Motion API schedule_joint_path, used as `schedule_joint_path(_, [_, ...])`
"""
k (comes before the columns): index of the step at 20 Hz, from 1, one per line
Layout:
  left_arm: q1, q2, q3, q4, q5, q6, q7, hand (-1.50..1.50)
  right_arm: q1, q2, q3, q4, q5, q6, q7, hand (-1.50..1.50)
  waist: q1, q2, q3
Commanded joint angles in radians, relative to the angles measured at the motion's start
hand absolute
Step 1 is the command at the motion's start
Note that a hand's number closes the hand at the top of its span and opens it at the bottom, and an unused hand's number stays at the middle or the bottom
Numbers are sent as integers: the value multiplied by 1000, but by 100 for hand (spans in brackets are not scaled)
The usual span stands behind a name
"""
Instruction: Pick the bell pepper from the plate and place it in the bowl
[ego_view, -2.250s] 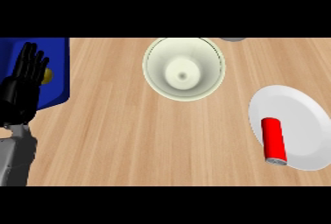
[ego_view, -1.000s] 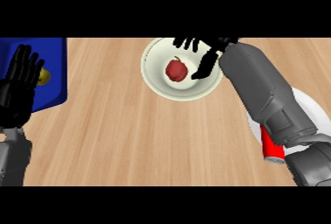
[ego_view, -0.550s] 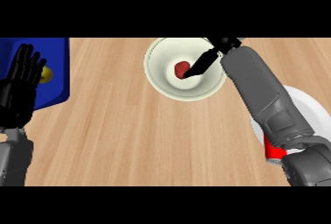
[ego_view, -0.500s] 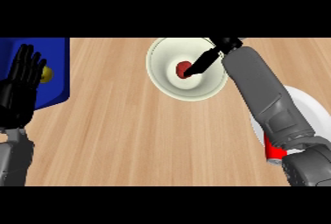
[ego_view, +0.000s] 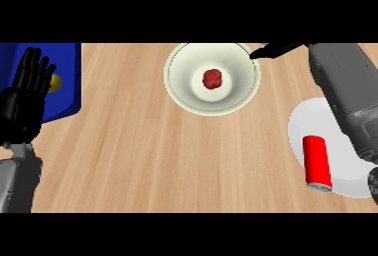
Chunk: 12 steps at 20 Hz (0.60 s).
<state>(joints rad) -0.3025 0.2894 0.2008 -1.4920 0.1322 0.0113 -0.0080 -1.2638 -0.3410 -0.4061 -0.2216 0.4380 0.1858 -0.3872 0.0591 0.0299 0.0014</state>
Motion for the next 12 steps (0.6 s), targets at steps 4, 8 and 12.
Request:
schedule_joint_path(4, [-15, 14, -2, -20, 6, -15, 14, 0, 43, -186, -85, 48, -69, 127, -49, -150, 23, 10, 2])
schedule_joint_path(8, [-24, 3, -4, -13, 4, -6, 13, 0, 101, -241, -93, 53, -73, 174, -128, -150, 35, 20, 4])
schedule_joint_path(12, [-53, -11, -17, 1, -4, 1, -1, 0, 101, -309, -108, 72, -85, 256, -122, -150, 40, 30, 5])
